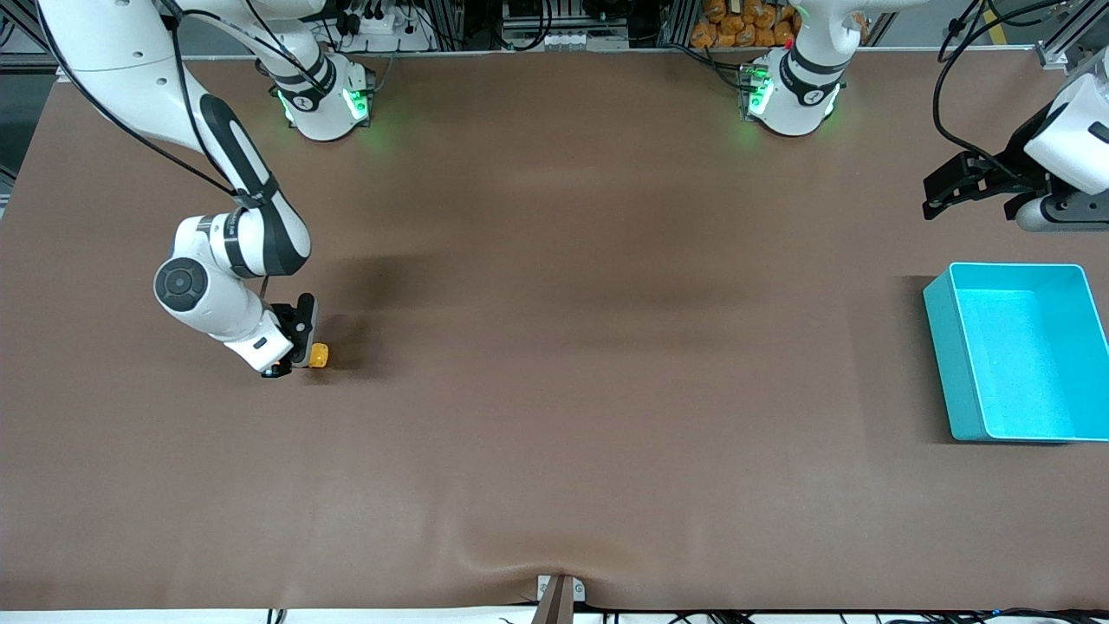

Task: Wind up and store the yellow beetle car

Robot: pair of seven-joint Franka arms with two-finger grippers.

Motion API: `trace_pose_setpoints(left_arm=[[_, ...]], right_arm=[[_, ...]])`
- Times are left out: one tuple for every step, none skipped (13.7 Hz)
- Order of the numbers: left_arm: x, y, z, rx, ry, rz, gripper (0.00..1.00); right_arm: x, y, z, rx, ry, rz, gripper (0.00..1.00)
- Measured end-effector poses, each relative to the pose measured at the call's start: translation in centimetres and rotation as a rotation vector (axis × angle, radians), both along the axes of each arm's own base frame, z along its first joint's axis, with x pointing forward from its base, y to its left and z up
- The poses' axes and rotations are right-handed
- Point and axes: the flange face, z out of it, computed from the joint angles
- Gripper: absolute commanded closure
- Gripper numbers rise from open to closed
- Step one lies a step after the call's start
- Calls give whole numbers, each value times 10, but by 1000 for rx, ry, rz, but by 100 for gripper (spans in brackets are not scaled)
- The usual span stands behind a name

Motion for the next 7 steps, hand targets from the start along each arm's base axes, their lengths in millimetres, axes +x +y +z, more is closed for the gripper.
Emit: trace_pose_setpoints(left_arm=[[0, 0, 0, 0, 0, 0, 0], [0, 0, 0, 0, 0, 0, 0], [0, 0, 0, 0, 0, 0, 0], [0, 0, 0, 0, 0, 0, 0], [0, 0, 0, 0, 0, 0, 0], [0, 0, 0, 0, 0, 0, 0], [0, 0, 0, 0, 0, 0, 0]], right_arm=[[0, 0, 0, 0, 0, -1, 76], [0, -1, 0, 0, 0, -2, 76], [0, -1, 0, 0, 0, -4, 76], [0, -2, 0, 0, 0, -6, 76], [0, -4, 0, 0, 0, -9, 76], [0, -6, 0, 0, 0, -13, 76], [0, -10, 0, -1, 0, -20, 76]])
